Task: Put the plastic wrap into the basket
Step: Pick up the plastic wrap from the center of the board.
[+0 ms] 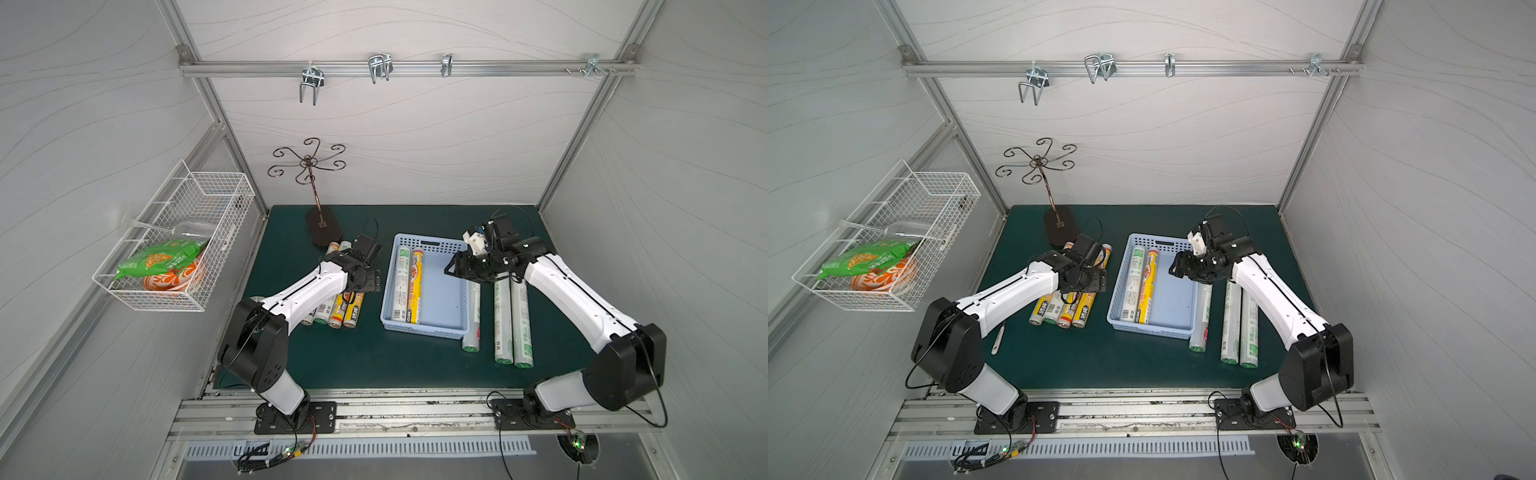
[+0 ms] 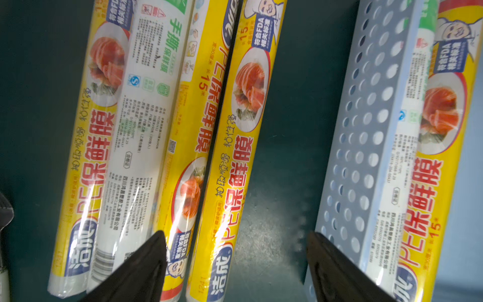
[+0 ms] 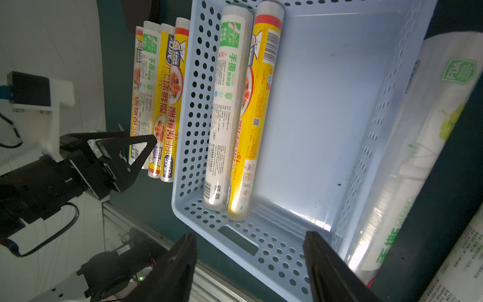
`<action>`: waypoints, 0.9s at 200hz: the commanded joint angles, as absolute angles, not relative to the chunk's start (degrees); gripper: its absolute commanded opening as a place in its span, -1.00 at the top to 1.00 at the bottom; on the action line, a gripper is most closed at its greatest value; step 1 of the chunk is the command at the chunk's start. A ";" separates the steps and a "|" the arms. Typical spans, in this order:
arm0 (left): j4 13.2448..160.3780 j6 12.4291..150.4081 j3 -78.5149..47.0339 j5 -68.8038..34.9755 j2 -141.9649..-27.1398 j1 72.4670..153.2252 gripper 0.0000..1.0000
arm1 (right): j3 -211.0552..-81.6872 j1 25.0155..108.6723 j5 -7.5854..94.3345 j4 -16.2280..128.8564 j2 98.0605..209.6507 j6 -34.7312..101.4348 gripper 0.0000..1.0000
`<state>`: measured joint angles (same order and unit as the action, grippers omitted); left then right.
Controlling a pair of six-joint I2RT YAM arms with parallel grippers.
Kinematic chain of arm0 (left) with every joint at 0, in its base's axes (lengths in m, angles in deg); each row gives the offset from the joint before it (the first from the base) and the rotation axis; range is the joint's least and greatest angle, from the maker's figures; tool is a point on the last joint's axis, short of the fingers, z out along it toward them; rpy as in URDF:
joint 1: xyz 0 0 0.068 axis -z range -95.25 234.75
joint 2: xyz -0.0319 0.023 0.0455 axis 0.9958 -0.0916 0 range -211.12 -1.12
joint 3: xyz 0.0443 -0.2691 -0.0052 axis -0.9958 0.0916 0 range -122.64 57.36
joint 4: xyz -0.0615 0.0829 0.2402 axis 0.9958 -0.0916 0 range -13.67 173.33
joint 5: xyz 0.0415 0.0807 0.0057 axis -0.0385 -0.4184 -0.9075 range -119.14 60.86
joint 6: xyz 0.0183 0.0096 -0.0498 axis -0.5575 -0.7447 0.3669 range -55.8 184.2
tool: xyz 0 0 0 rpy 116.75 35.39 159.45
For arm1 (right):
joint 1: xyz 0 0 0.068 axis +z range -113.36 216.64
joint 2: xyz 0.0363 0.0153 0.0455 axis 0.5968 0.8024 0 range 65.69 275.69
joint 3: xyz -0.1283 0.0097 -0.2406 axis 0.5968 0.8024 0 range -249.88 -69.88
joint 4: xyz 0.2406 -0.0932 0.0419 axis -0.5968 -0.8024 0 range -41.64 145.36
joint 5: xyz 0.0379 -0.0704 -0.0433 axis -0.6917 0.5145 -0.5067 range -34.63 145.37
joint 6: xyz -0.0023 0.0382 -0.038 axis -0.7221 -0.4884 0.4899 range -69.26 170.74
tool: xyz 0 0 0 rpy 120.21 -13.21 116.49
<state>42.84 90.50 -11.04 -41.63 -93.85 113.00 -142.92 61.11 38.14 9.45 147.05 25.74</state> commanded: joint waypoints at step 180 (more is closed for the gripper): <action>51.79 85.38 -13.72 -36.90 -106.29 111.38 -0.37 | -131.17 58.88 37.76 4.21 138.22 28.67 -0.39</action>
<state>48.78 86.35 -11.39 -39.12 -104.91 111.62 -130.98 59.93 37.33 6.28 138.86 27.60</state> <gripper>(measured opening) 0.692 0.696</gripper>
